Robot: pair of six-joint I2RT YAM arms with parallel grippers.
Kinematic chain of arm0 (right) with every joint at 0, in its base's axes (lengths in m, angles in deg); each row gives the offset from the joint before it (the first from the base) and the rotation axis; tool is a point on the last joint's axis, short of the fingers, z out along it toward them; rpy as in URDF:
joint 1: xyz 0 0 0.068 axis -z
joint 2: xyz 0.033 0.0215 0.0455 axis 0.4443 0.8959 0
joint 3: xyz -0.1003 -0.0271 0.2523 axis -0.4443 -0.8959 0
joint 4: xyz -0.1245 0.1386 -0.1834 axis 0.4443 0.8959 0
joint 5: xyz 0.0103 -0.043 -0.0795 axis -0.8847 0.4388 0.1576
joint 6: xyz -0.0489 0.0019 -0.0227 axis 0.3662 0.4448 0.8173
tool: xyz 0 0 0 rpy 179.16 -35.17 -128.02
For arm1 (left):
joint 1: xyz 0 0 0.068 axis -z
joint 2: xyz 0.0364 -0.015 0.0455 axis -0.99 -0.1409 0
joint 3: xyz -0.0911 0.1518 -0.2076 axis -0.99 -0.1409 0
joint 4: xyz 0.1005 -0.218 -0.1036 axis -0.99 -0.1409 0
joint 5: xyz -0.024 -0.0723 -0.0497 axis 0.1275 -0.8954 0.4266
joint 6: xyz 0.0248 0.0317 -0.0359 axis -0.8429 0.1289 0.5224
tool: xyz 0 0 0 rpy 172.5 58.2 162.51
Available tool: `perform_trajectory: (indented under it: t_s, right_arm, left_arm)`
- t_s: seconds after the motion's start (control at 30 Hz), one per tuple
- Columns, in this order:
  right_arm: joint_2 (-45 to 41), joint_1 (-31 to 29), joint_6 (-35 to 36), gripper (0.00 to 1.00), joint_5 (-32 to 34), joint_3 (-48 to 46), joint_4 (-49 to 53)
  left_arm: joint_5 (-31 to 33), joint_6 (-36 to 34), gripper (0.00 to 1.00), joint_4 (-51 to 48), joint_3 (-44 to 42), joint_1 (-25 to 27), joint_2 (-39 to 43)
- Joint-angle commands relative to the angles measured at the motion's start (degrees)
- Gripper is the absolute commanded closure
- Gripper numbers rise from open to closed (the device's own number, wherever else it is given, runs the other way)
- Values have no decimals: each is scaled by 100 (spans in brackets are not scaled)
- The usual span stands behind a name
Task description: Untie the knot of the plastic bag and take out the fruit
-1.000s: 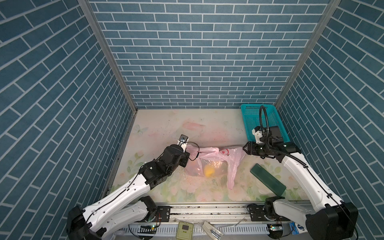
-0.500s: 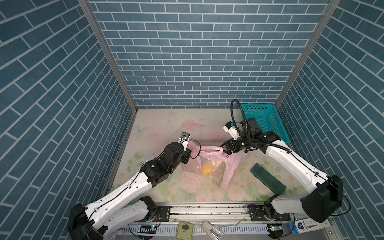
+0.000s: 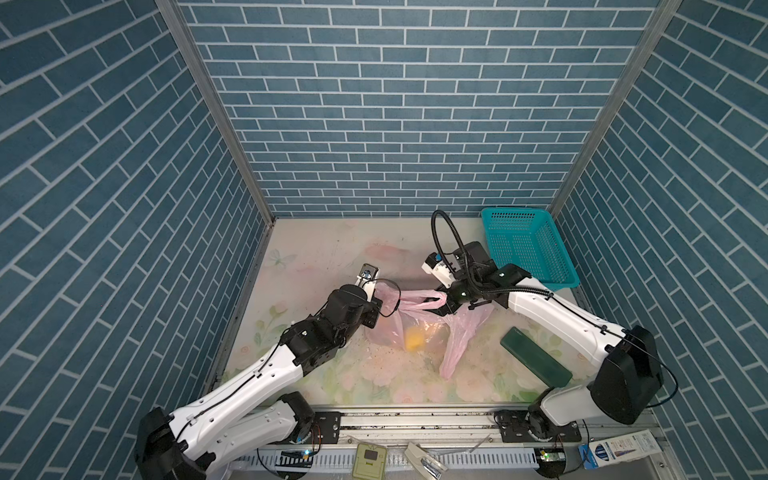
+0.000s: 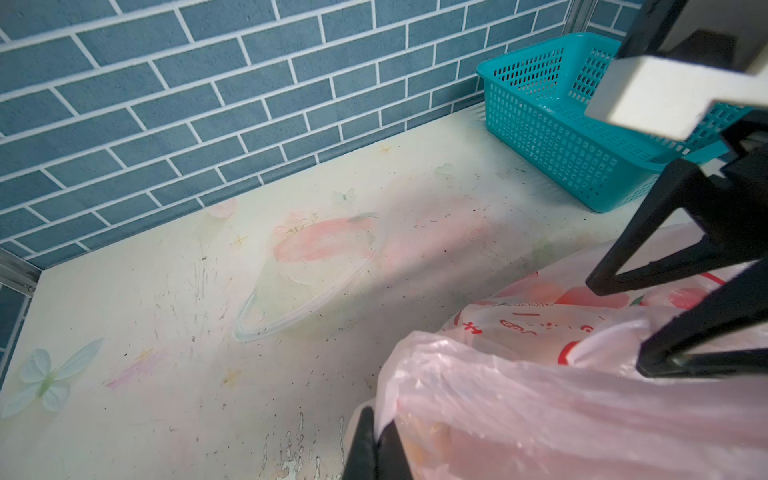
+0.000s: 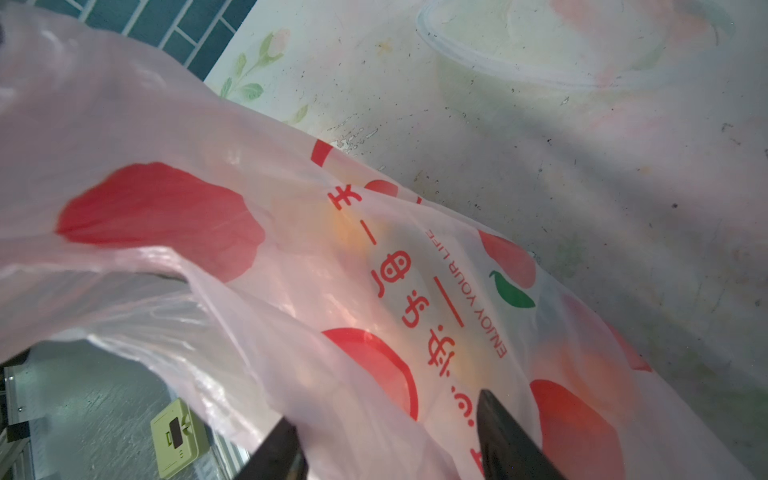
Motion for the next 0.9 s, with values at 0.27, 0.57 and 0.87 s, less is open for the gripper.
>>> perform_trajectory:
  t_s: [0.27,0.57,0.87]
  right_arm:
    - [-292,-44,-67,100,567,361,-150]
    - [-532,-44,-126,100,520,660,-3]
    - [-501,-44,-243,100,519,892,-39]
  left_arm:
    - [89,345,36,-352,6,-30,429]
    - [-16,445,0,-446,574,-30,528]
    - [-898,596,0,-27,940,-30,-214]
